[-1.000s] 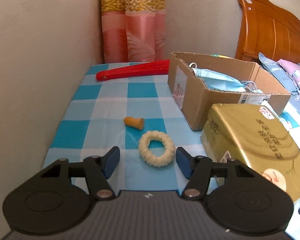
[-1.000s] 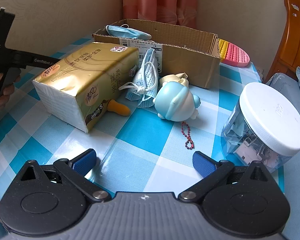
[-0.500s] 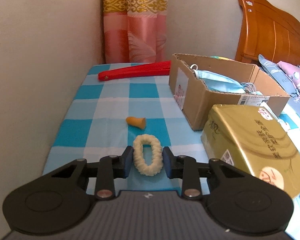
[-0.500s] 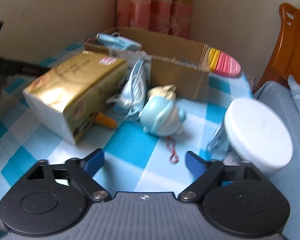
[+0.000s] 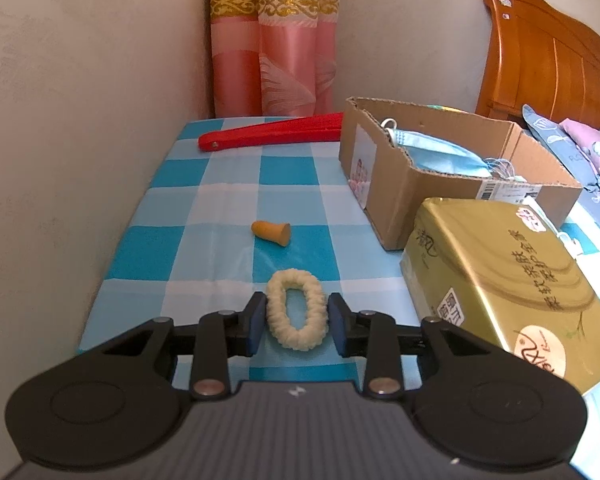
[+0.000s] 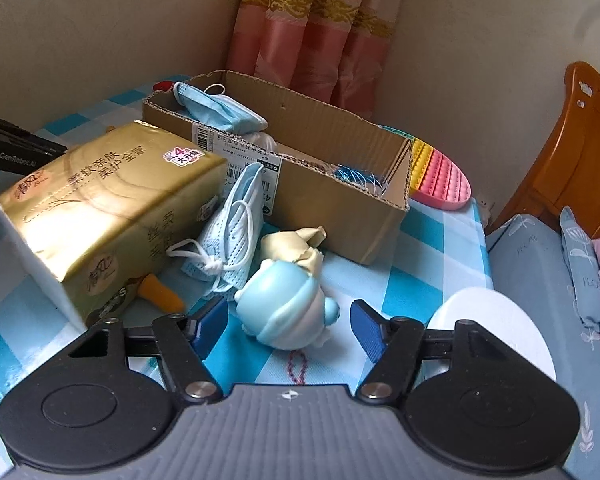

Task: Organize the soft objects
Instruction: 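Close the right gripper on the light blue ceramic figurine while the left holds the ring, then carry the figurine into the box and open the right gripper while the left drops the ring in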

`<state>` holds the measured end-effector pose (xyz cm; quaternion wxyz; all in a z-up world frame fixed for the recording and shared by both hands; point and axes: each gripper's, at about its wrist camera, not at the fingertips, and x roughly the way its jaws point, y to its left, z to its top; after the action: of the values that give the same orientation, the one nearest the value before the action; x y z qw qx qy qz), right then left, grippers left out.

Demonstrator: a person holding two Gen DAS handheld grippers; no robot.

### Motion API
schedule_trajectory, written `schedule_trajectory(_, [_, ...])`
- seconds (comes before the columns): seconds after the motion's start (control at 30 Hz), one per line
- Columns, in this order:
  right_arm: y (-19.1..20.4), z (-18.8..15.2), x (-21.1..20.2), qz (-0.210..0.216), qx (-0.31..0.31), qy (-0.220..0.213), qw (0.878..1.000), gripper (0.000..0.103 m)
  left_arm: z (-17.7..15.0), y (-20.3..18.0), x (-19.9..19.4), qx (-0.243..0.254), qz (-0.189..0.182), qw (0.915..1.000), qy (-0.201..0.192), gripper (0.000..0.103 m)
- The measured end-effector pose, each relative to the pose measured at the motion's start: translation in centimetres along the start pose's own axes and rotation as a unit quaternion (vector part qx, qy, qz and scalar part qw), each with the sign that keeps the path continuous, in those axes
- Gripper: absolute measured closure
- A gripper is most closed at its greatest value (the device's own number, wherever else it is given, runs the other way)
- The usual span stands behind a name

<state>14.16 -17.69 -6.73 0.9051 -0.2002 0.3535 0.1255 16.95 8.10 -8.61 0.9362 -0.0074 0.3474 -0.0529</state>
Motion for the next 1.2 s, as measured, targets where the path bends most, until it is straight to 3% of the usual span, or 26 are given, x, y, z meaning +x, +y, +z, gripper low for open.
schedule_trajectory(0.43, [0.6, 0.4, 0.6, 0.002, -0.033, 0.008, 0.999, 0.043, 0.1, -0.2, 0.3, 0.003, 0.004, 1.0, -0.001, 0.071])
schedule_trajectory(1.0, [-0.1, 1.7, -4.0, 0.022, -0.02, -0.008, 1.0, 0.044, 1.3, -1.2, -3.5, 0.018, 0.011, 0.9997, 0.013, 0.072])
schedule_trajectory(1.2, [-0.7, 3.2, -5.5, 0.028, -0.019, -0.028, 0.999, 0.044, 1.6, -1.6, -5.7, 0.021, -0.005, 0.9998, 0.003, 0.072])
